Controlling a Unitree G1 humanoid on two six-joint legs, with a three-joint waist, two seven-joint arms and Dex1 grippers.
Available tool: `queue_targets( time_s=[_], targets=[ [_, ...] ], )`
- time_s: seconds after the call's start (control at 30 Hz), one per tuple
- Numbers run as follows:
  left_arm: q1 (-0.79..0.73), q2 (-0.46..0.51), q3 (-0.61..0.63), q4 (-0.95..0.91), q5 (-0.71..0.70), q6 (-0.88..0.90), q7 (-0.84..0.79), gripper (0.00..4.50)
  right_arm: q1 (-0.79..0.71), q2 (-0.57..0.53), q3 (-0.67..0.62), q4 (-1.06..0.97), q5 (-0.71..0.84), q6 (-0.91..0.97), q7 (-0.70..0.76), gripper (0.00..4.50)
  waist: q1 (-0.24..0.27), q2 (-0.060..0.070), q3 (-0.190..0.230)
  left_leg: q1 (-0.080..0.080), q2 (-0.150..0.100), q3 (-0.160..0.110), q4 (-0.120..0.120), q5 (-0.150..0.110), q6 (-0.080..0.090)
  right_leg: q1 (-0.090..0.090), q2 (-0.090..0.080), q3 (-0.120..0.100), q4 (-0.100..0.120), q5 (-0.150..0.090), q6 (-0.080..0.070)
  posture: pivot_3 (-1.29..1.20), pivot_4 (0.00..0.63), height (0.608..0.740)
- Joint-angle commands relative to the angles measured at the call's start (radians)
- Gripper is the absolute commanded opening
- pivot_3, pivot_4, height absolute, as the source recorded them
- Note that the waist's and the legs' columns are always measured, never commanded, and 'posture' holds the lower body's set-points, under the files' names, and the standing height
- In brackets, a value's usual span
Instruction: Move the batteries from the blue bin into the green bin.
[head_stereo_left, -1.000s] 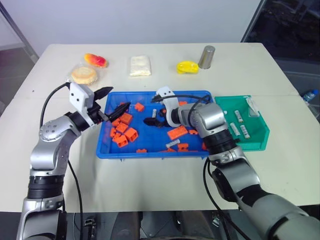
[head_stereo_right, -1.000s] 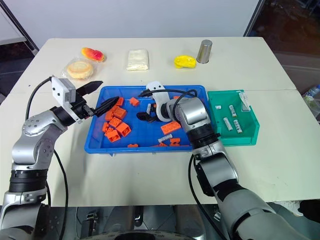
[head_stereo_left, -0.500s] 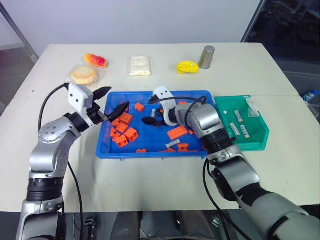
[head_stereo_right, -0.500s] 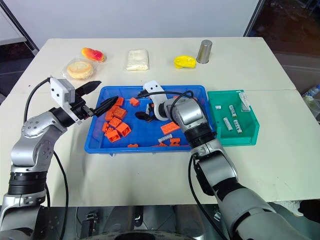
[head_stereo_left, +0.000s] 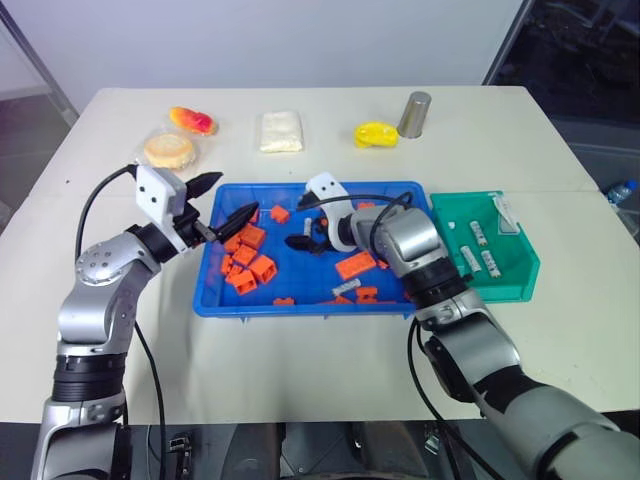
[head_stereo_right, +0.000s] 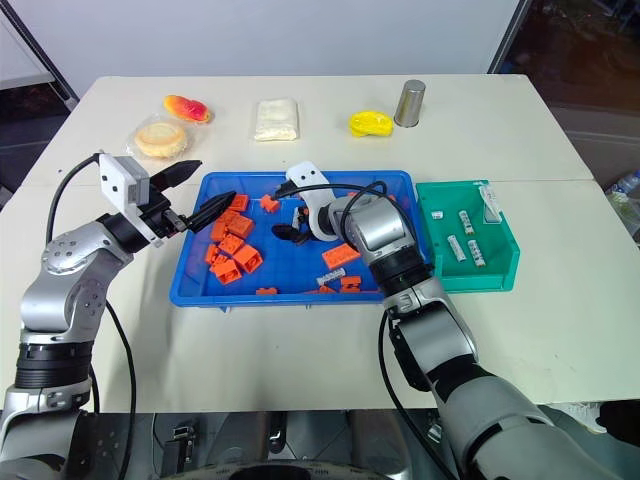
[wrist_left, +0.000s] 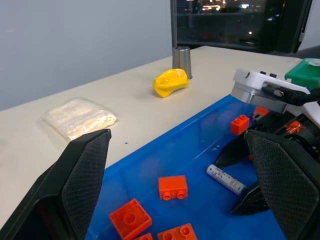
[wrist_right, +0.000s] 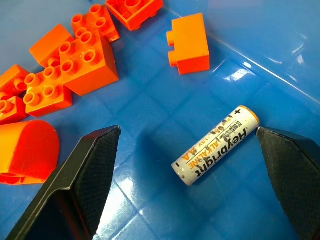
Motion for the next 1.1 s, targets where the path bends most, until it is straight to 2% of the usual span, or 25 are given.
queue_targets(
  time_s=[0.03,0.1,0.2,0.27,0.43,0.8,1.1],
  targets=[
    [-0.015,0.011,0.018,-0.035,-0.008,-0.005,0.0,4.5,0.006,-0.009,0.014,-0.012,-0.008,0.005,0.007,4.45,0.0,0.0,0.0,0.0,0.0,0.0,0.0,0.0,0.0,0.0,0.0,0.0,0.0,0.0,0.0,0.0,0.15,0.74],
    [-0.015,0.011,0.018,-0.035,-0.009,-0.005,0.0,4.5,0.006,-0.009,0.014,-0.013,-0.008,0.005,0.009,4.45,0.0,0.0,0.0,0.0,0.0,0.0,0.0,0.0,0.0,0.0,0.0,0.0,0.0,0.0,0.0,0.0,0.15,0.74],
    [-0.015,0.009,0.016,-0.035,-0.009,-0.004,0.0,4.5,0.007,-0.002,0.005,-0.01,-0.005,-0.001,0.003,3.64,0.0,0.0,0.0,0.0,0.0,0.0,0.0,0.0,0.0,0.0,0.0,0.0,0.0,0.0,0.0,0.0,0.15,0.74],
    [-0.015,0.009,0.016,-0.035,-0.008,-0.004,0.001,4.5,0.007,0.001,0.004,-0.007,-0.004,-0.002,0.003,2.74,0.0,0.0,0.0,0.0,0.0,0.0,0.0,0.0,0.0,0.0,0.0,0.0,0.0,0.0,0.0,0.0,0.15,0.74],
    [-0.014,0.012,0.018,-0.034,-0.008,-0.004,0.0,4.5,0.006,0.001,0.005,-0.003,-0.003,-0.002,0.005,0.1,-0.001,0.0,0.0,0.0,0.0,0.0,0.0,0.0,0.0,0.0,0.0,0.0,0.0,0.0,0.0,0.0,0.15,0.74],
    [-0.013,0.019,0.021,-0.032,-0.011,-0.003,-0.008,4.5,-0.01,-0.039,0.0,-0.053,-0.001,0.011,0.025,0.03,0.0,0.0,0.0,0.0,0.0,0.0,0.0,0.0,0.0,0.0,0.0,0.0,0.0,0.0,0.0,0.0,0.15,0.74],
    [-0.081,0.034,-0.017,0.025,-0.032,0.016,-0.111,4.5,-0.135,-0.341,-0.131,-0.398,0.096,0.197,0.13,0.03,0.005,0.001,0.001,-0.001,0.0,-0.001,-0.001,0.0,0.0,-0.001,0.0,-0.001,-0.001,0.0,0.0,0.0,0.15,0.74]
  ],
)
